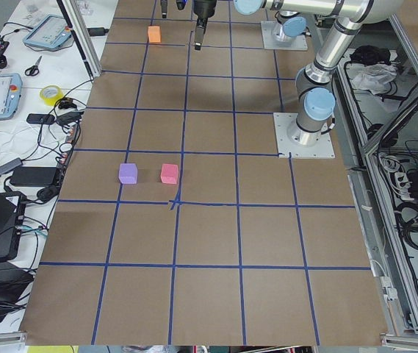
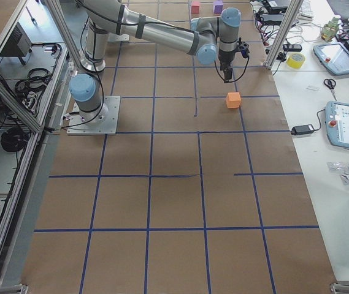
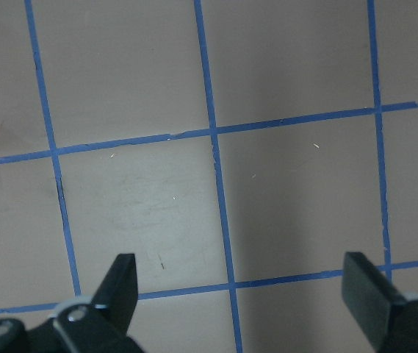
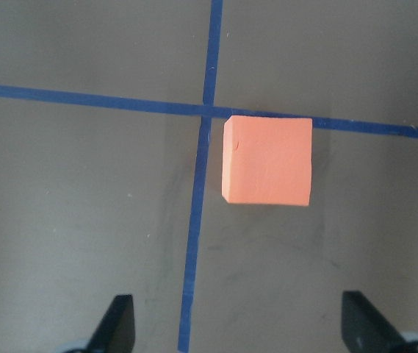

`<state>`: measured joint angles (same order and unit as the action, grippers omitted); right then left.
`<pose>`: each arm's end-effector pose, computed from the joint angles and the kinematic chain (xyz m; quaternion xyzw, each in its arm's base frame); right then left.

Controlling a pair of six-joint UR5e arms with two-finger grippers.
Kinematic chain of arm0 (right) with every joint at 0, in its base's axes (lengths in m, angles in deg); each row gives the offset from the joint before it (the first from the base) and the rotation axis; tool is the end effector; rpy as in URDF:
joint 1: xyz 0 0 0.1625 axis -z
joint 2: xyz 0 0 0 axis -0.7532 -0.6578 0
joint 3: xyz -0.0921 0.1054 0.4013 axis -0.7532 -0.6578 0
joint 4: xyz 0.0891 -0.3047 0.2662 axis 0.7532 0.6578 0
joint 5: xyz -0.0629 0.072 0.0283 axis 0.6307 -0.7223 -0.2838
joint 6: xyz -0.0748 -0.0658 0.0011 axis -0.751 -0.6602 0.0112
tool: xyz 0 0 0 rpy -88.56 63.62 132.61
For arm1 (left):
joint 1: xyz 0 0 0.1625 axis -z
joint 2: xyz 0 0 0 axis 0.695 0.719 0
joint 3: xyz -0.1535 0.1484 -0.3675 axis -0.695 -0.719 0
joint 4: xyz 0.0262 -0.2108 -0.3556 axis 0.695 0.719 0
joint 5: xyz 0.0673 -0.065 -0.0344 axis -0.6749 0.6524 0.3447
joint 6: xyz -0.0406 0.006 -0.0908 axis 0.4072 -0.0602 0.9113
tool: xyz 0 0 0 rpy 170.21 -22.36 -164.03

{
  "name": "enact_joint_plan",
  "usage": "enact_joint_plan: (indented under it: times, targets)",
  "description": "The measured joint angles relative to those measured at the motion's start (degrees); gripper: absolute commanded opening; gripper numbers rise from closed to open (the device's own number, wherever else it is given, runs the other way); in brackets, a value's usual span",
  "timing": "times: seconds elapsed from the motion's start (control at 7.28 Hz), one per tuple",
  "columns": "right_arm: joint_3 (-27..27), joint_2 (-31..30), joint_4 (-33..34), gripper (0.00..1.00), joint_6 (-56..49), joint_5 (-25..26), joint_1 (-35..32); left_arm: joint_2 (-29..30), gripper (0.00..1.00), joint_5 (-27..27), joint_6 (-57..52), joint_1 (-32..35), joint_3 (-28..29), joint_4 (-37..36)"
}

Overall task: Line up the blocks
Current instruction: 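Lower the right gripper onto the orange cube and close on it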

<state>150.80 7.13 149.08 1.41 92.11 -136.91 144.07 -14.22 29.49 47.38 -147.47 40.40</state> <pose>0.1080 -0.6718 0.3194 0.0558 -0.9961 0.0651 0.0186 -0.1440 -0.4577 0.5236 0.0549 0.9961 -0.0687 0.0052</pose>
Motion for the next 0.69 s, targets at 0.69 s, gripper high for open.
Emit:
enact_joint_plan:
  times: [0.69]
  targets:
    - [-0.2,7.1,8.8,1.0,-1.0,1.8,2.2,0.0,1.0,0.0,0.0,0.0,0.0,0.0]
